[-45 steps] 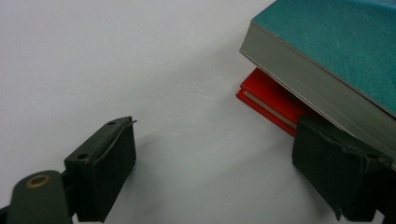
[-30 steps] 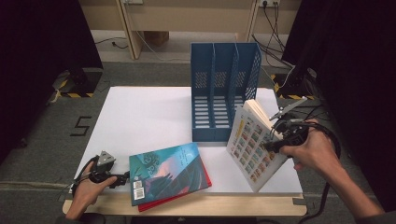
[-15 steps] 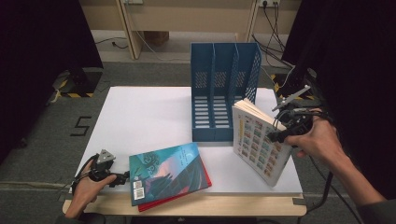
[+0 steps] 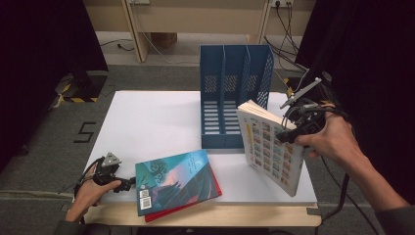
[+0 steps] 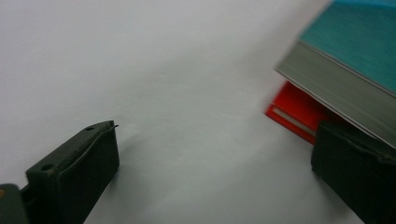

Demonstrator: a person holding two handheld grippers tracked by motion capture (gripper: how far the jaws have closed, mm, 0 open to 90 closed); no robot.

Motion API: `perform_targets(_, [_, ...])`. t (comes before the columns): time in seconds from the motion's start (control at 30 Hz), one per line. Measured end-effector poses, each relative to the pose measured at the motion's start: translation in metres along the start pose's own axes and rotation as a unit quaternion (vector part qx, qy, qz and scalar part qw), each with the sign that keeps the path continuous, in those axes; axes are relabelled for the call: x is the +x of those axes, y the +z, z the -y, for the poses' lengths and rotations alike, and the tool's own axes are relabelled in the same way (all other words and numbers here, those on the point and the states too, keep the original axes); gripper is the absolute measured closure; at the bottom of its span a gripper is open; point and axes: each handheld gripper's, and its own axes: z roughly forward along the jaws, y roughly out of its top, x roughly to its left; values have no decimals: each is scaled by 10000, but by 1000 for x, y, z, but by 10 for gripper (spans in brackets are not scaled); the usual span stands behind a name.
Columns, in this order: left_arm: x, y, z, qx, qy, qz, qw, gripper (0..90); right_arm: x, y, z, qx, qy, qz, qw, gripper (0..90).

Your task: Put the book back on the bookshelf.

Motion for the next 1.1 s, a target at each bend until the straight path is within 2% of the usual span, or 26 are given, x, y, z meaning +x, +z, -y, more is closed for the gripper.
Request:
perform_targets(0.07, [6,3,-3,-11,-70,5,10000,2,2,-4,-6,-58,-43,-4,10000,741])
perform_targets(0.13, [7,4,-3,-35,-46,-23,10000,0,4,-6,-12,-121,-75,-3,9999,741])
perform_targets(0.23, [7,4,1,-210,-35,-32,9998,0,7,-7,-20,-170,-144,-24,9997,741])
perform_targets(0.53, [7,4,1,-209,-26,-41,9998,0,16,-19,-42,-403,-329,-179,9985,741])
perform_targets(0.7, [7,4,2,-216,-28,-38,9998,0,20,-28,-58,-528,-427,-174,9975,741])
perform_targets(0.9, [7,4,2,-217,-30,-37,9998,0,17,-30,-78,-616,-400,-140,9972,741])
perform_targets(0.93, [7,4,2,-218,-30,-36,9998,0,15,-29,-86,-641,-371,-113,9972,741])
perform_targets(1.1, [7,4,2,-254,-45,-45,9997,0,10,-28,-99,-695,-378,-39,9969,741])
